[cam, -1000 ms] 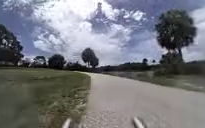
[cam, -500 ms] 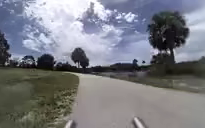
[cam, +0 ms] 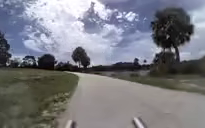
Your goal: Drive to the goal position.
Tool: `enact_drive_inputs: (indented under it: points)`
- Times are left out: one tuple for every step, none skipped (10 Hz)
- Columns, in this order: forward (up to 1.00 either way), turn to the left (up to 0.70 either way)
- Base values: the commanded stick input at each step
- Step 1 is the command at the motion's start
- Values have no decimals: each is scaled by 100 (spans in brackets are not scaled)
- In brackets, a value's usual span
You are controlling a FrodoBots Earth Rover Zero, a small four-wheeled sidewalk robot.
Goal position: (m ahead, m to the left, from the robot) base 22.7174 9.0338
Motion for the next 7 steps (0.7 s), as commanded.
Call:
enact_drive_inputs:
  points:
    - [85,0]
    - [85,0]
    - [85,0]
    - [85,0]
    - [85,0]
    - [85,0]
    - [85,0]
